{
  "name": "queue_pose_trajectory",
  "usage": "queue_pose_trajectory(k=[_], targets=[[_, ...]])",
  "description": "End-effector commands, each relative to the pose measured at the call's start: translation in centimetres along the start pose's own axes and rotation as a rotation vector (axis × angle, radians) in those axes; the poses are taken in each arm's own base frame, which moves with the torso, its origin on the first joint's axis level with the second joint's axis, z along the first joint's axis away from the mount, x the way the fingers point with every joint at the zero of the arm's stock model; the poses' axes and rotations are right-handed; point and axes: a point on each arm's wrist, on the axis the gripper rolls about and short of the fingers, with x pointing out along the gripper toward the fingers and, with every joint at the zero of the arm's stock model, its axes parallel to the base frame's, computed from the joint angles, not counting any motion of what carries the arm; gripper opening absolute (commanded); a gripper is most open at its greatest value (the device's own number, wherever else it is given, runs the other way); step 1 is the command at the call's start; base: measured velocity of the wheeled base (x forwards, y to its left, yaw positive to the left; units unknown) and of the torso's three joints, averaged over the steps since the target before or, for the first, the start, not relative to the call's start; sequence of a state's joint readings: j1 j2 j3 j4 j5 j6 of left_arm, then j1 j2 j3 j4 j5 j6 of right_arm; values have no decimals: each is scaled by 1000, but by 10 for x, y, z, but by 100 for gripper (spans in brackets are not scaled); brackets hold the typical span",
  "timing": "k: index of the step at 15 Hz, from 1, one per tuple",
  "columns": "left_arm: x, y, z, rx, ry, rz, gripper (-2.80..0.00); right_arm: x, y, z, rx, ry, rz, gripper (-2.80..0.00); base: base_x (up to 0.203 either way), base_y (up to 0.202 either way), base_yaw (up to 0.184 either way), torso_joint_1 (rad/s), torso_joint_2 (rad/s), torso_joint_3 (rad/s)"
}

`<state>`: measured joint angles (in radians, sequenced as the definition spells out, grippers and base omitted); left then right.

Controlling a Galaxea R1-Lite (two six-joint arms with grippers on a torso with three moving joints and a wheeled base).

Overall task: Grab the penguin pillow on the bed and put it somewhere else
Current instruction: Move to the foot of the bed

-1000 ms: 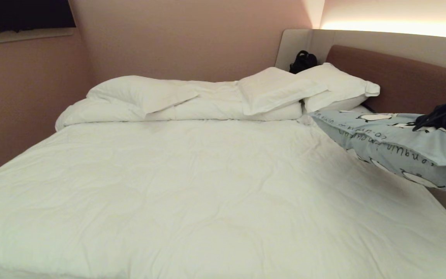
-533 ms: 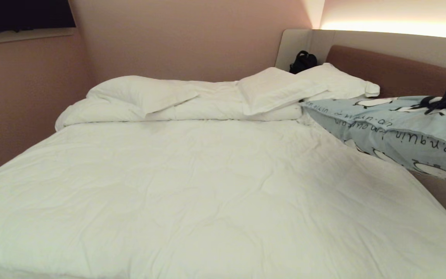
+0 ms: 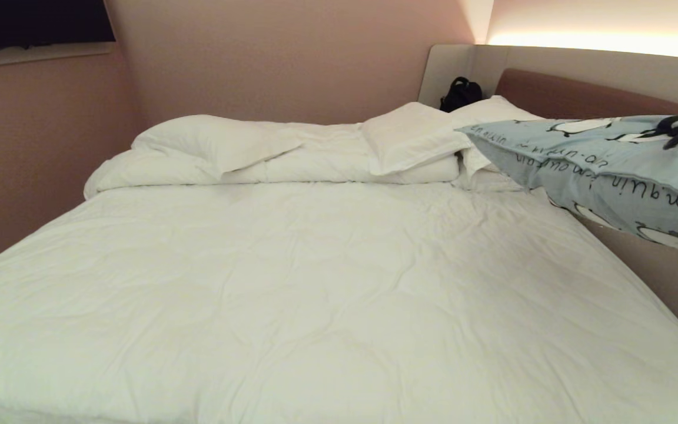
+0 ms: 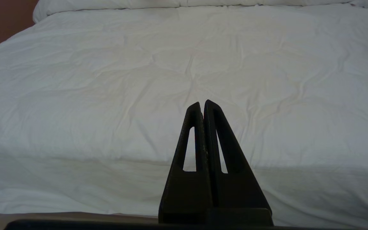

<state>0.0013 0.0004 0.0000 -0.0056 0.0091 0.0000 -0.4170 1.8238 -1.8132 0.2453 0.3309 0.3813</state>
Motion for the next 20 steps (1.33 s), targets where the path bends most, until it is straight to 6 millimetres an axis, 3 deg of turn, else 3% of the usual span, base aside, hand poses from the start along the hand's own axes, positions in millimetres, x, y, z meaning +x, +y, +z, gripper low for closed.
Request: queue_pose_trajectory(k=[1, 11, 20], targets=[[0, 0, 0, 0, -1, 1, -280, -4, 3, 3, -2, -13, 1, -280, 0, 0, 0, 0, 0, 0], [0, 0, 0, 1, -1, 0, -280, -7, 2, 5, -20, -44, -53, -280, 0, 0, 0, 0, 0, 0], [0, 0, 0, 3, -1, 1, -280, -14, 4, 9, -197, -164, -176, -280, 0, 0, 0, 0, 0, 0]])
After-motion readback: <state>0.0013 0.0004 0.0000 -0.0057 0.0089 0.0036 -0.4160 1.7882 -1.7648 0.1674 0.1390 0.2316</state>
